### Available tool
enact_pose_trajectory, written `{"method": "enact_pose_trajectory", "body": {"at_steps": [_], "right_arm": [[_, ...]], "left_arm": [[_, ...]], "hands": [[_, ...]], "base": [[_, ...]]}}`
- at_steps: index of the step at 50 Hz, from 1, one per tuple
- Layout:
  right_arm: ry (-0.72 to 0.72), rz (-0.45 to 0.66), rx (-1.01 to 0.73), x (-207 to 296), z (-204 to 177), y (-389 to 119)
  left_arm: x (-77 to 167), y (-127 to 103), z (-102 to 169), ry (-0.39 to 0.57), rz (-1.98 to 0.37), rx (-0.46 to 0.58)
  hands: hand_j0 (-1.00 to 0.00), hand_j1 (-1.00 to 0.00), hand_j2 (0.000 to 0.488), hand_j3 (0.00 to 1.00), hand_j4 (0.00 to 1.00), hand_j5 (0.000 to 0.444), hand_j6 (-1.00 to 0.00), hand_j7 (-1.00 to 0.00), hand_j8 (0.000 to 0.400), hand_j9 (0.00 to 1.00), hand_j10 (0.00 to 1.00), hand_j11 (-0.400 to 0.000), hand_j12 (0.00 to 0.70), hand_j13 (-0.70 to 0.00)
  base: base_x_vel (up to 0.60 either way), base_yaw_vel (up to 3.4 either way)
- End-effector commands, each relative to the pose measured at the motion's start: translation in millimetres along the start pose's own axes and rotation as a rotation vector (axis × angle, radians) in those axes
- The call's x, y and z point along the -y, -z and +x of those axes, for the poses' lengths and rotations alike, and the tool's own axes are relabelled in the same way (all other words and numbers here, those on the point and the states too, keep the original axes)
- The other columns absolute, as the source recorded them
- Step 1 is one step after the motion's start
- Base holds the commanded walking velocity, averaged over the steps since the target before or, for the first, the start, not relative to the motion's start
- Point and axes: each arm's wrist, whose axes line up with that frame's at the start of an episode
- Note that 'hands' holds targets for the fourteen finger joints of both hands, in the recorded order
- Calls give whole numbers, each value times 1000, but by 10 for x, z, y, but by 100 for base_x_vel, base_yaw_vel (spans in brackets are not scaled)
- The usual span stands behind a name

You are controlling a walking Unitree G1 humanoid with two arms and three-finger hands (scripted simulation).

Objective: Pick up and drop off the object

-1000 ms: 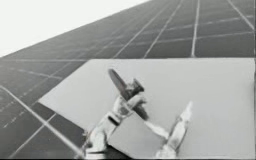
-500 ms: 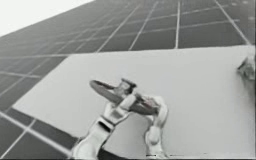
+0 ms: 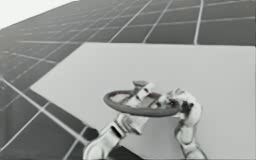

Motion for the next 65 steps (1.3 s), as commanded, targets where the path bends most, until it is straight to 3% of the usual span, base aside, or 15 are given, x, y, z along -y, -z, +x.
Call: {"method": "enact_pose_trajectory", "body": {"at_steps": [1,6,10,11,34,65], "right_arm": [[-1,5,254,144,6,-88],[-121,84,374,545,219,-305],[-213,98,405,628,135,-428],[631,-78,-970,-50,1215,-282],[631,-78,-970,-50,1215,-282],[631,-78,-970,-50,1215,-282]], "left_arm": [[-459,427,-443,-316,-30,-153],[-452,431,-491,-317,-27,-165],[-539,494,-597,-293,-23,-154],[-462,502,-527,-297,-14,-137],[-462,502,-527,-297,-14,-137],[-462,502,-527,-297,-14,-137]], "hands": [[0,0,0,1000,1000,0,0,0,0,1000,1000,-400,0,-700],[0,0,0,1000,1000,0,0,0,0,1000,1000,-400,0,-700],[0,0,0,1000,1000,0,0,0,0,1000,1000,-400,0,-700],[0,0,0,1000,1000,0,0,0,0,1000,1000,-400,0,-700],[0,0,0,1000,1000,0,0,0,0,1000,1000,-400,0,-700],[0,0,0,1000,1000,0,0,0,0,1000,1000,-400,0,-700]], "base": [[0,0],[0,0],[0,0],[12,-380],[15,-299],[23,-155]]}}
